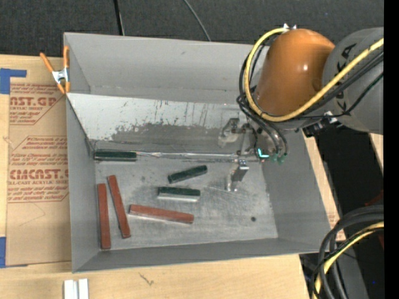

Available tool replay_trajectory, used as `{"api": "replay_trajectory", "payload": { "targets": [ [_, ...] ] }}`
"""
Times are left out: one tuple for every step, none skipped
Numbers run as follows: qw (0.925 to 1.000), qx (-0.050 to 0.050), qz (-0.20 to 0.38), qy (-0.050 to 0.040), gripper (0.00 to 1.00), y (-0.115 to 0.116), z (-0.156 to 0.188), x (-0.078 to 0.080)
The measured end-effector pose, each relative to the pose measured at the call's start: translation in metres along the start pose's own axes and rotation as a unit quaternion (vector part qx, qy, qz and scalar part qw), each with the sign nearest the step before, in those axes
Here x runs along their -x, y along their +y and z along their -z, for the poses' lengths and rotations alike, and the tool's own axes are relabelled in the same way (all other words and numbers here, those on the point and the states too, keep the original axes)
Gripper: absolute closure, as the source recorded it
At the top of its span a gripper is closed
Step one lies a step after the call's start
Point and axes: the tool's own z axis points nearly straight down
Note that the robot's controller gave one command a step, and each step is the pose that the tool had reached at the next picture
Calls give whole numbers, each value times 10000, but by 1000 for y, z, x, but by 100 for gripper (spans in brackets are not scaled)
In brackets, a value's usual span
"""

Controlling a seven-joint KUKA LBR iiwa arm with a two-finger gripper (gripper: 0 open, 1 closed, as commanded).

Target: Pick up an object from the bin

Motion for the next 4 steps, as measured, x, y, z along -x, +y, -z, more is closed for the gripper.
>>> {"api": "replay_trajectory", "payload": {
  "targets": [
    [10000, 1, 0, -41, 0, 0, 4, 2],
    [9999, 3, -115, -82, 0, 27, -39, 7],
    [9983, 5, 559, -150, 100, 34, -136, 17],
    [9984, 6, 566, -64, 0, 34, -141, 12]
  ]
}}
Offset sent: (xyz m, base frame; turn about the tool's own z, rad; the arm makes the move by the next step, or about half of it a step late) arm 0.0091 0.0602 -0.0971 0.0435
